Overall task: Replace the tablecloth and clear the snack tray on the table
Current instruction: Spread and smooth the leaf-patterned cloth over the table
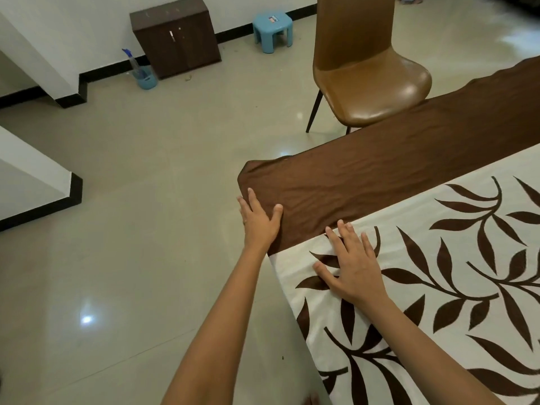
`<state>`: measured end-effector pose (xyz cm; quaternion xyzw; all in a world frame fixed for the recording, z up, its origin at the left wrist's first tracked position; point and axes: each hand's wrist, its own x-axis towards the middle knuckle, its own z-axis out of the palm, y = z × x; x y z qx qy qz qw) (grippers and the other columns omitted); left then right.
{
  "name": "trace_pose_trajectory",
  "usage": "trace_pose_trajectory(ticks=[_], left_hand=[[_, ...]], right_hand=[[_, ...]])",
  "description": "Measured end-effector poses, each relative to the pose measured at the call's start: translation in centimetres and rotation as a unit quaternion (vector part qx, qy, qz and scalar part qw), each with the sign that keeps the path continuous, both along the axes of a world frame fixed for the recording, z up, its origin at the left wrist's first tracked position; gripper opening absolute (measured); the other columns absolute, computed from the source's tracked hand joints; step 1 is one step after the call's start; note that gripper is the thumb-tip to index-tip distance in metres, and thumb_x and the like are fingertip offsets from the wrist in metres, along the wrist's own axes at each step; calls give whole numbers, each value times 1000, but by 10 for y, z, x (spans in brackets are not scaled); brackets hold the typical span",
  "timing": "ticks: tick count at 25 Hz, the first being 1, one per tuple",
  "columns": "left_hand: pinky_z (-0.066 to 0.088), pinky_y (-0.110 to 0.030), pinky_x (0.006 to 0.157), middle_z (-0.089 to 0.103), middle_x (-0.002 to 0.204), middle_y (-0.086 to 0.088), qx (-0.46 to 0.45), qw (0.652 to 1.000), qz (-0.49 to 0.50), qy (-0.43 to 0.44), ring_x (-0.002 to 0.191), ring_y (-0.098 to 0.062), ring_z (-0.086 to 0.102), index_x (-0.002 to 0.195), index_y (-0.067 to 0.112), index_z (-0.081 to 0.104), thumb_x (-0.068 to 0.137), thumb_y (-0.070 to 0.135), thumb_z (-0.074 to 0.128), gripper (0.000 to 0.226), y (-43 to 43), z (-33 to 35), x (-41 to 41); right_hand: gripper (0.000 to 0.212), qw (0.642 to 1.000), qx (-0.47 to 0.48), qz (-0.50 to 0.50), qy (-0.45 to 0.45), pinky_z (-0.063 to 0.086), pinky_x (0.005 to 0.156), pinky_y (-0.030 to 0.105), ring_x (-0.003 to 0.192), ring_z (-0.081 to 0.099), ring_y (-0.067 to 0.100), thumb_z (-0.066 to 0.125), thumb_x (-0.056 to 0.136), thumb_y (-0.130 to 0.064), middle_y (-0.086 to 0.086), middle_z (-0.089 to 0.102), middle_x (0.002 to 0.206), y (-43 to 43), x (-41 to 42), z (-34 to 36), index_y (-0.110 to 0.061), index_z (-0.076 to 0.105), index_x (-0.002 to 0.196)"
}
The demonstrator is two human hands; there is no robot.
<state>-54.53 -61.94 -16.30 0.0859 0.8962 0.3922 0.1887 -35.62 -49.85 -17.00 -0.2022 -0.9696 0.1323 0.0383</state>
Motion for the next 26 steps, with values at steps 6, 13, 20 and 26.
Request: trace_pose_trajectory(ticks=[6, 13, 20, 26], left_hand=[[13, -44, 119, -3, 160, -17, -121, 987, 45, 97, 147, -37, 4, 154, 12, 2, 94, 55, 38, 82, 17, -9, -15], [5, -50, 119, 11, 160, -12, -168, 978, 31, 119, 148, -35, -1, 152, 6, 12, 92, 53, 39, 81, 19, -9, -50], [-16, -44, 113, -9, 161, -11, -204, 953, -105, 196, 147, -32, -16, 154, 18, -2, 94, 66, 22, 81, 27, 3, 31], [-10, -46, 117, -1, 162, -11, -272, 935, -123, 192, 149, -28, -7, 155, 20, 4, 90, 72, 20, 85, 37, -9, 48]], right_hand=[[79, 1000, 0, 0, -24, -3, 118, 40, 148, -4, 17, 26, 88, -71, 2, 6, 161, 0, -10, -2, -28, 14, 153], [76, 999, -20, 20, -46, -4, 119, 43, 147, -10, 18, 23, 91, -67, 2, -3, 161, -4, -40, -4, -26, 7, 154], [71, 998, -53, 10, -26, -2, 120, 38, 146, -16, 12, 23, 91, -64, -5, -11, 159, 31, 48, 18, -33, 2, 152], [69, 998, -16, 7, -53, -5, 119, 42, 147, -13, 15, 21, 95, -60, 2, -4, 161, 23, 52, -2, -29, 1, 153]])
